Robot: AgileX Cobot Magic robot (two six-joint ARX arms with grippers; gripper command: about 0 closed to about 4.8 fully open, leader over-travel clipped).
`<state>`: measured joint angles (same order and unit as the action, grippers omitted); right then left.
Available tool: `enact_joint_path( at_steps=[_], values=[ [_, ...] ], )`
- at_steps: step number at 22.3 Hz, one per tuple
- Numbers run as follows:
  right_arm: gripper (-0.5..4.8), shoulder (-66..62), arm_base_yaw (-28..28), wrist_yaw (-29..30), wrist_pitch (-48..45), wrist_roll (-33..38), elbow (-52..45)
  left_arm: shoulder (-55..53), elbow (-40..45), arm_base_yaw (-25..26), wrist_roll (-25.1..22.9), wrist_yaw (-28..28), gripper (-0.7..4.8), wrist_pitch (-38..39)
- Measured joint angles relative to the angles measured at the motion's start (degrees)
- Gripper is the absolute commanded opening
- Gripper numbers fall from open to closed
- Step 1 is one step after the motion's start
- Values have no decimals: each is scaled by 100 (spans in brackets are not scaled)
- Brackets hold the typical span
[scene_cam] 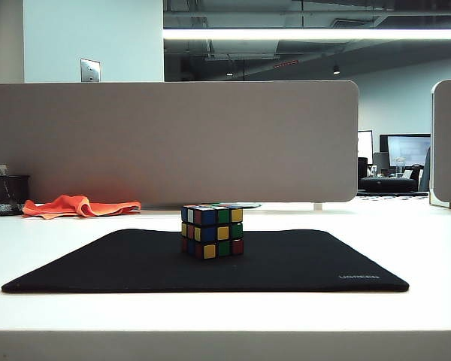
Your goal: Pick up the cube on the right side of the mouse pad, then place it in the center of the mouse pad.
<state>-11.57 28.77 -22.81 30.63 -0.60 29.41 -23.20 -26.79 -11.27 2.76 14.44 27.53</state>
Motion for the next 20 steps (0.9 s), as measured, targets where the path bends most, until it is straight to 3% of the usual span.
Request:
enact_joint_path(
  at_steps=[5, 8, 16, 20],
  values=[
    [-5, 800, 2, -98, -208, 35, -538, 153, 439, 0, 177, -50, -6, -737],
    [-5, 1147, -4, -116, -555, 46, -1119, 881, 1008, -11, 177, -210, -6, -1423],
    [-5, 1147, 26, 85, -1213, 48, -1696, 2210, 1731, -11, 201, -710, -6, -1410],
    [-5, 1150, 24, 205, -1305, 55, -1947, 2280, 1860, -11, 332, -807, -6, -1451]
  ],
)
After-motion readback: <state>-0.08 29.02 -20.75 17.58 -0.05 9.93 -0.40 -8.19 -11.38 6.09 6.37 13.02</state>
